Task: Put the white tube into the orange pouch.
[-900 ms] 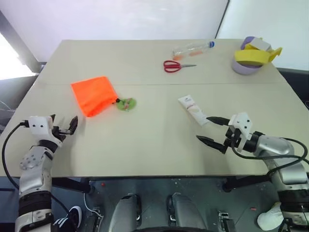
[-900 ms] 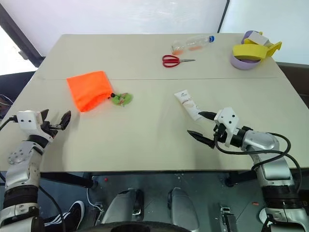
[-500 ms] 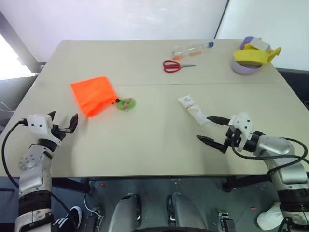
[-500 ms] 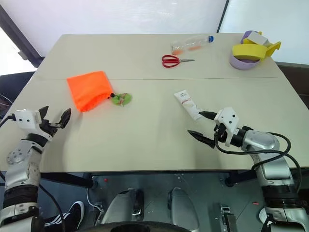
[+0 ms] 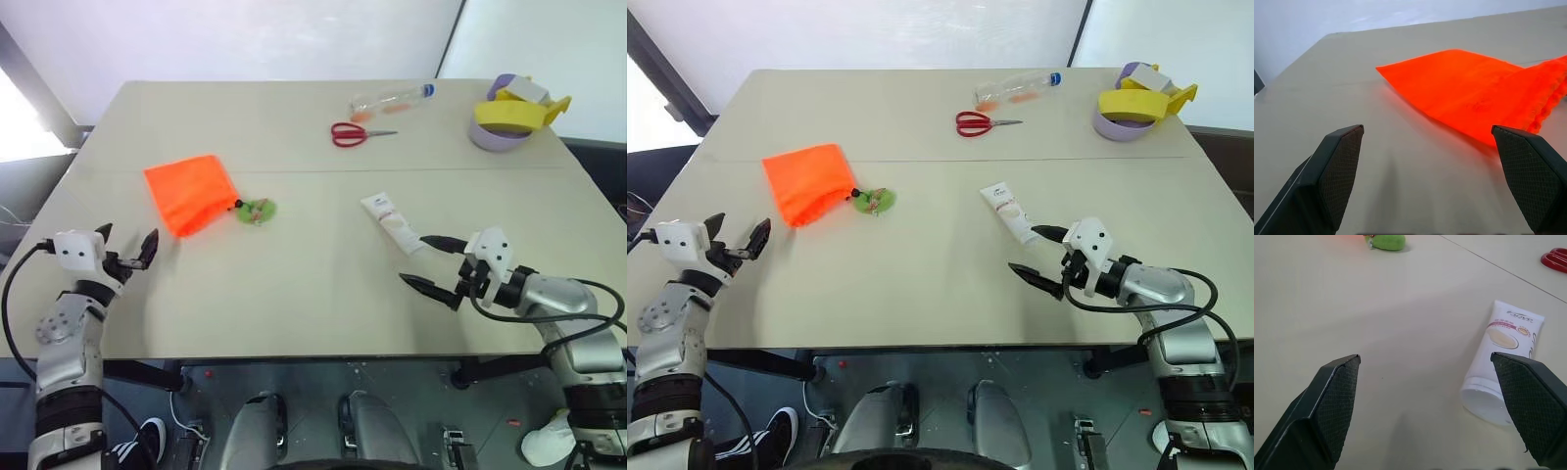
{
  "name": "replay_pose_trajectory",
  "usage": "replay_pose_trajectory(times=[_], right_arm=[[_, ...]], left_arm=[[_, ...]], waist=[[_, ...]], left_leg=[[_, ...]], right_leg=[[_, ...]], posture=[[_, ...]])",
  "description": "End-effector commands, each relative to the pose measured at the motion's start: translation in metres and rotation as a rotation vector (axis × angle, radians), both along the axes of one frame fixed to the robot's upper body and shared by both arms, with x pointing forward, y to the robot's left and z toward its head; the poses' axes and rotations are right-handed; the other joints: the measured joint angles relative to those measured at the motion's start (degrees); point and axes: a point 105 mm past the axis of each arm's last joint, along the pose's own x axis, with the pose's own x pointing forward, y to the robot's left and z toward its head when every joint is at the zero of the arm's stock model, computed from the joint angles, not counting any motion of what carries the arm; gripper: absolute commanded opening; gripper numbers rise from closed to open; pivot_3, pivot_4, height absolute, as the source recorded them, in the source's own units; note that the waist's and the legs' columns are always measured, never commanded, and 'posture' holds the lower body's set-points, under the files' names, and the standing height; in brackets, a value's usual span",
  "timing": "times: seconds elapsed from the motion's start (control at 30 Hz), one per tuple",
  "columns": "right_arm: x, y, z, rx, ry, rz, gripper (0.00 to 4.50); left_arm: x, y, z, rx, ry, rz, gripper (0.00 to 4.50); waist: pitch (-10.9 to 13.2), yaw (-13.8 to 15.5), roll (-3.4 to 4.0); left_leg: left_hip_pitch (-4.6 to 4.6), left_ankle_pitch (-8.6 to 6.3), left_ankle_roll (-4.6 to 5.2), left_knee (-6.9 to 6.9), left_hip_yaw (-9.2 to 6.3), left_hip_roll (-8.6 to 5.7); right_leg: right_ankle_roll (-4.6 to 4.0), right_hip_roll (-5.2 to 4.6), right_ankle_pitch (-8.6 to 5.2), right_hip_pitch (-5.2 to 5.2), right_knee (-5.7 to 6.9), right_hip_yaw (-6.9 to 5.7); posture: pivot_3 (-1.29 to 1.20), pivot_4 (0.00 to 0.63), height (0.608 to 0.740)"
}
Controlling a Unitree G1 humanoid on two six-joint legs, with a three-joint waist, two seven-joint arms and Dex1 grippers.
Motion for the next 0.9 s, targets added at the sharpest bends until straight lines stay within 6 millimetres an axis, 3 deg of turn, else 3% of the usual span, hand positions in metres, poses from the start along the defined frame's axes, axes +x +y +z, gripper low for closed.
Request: replay_pose_trajectory(times=[0.03,0.2,0.4,0.47,0.57,0.9], right_arm=[[0.003,-0.003,0.013,-0.011,-0.053,-0.004,4.46],[0.001,0.009,0.026,0.028,-0.043,0.043,4.46],[0.005,0.032,0.038,0.035,-0.096,0.077,4.46],[0.008,0.034,0.039,0.034,-0.110,0.071,4.46],[0.008,0.038,0.042,0.041,-0.125,0.069,4.46],[0.007,0.032,0.039,0.031,-0.132,0.038,4.46]], left_arm=[[0.000,-0.002,0.021,0.071,-0.058,-0.051,4.47],[0.003,-0.046,0.035,0.246,-0.036,-0.316,4.47],[0.029,-0.082,0.056,0.511,-0.062,-0.385,4.47],[0.038,-0.086,0.049,0.627,-0.014,-0.364,4.47],[0.053,-0.088,0.053,0.698,-0.025,-0.309,4.47],[0.071,-0.080,0.040,0.748,0.023,-0.237,4.47]], waist=[[0.0,0.0,0.00],[0.0,-0.1,0.01],[0.0,0.0,0.01],[0.0,0.0,0.02],[0.0,-0.1,0.01],[0.0,0.1,0.00]], left_leg=[[0.00,0.00,0.00,0.00,0.00,0.00],[0.01,0.00,0.00,0.00,0.01,0.00],[0.00,0.00,-0.01,-0.01,0.01,0.00],[0.01,0.00,0.00,0.01,0.03,0.00],[0.00,0.01,0.02,0.00,0.11,0.00],[-0.01,0.07,0.12,0.10,0.23,0.00]], right_leg=[[0.00,0.00,0.00,0.00,0.00,0.00],[-0.02,0.00,-0.01,0.00,0.01,0.01],[-0.20,-0.02,-0.03,0.00,0.02,-0.02],[-0.11,-0.02,0.03,0.03,0.01,-0.01],[-0.05,-0.02,0.05,-0.03,0.01,-0.01],[0.10,0.03,0.12,-0.02,0.11,-0.08]], posture=[[0.00,0.150,0.740],[0.00,0.150,0.740],[0.00,0.150,0.740],[0.00,0.150,0.740],[0.00,0.150,0.740],[0.00,0.150,0.740]])
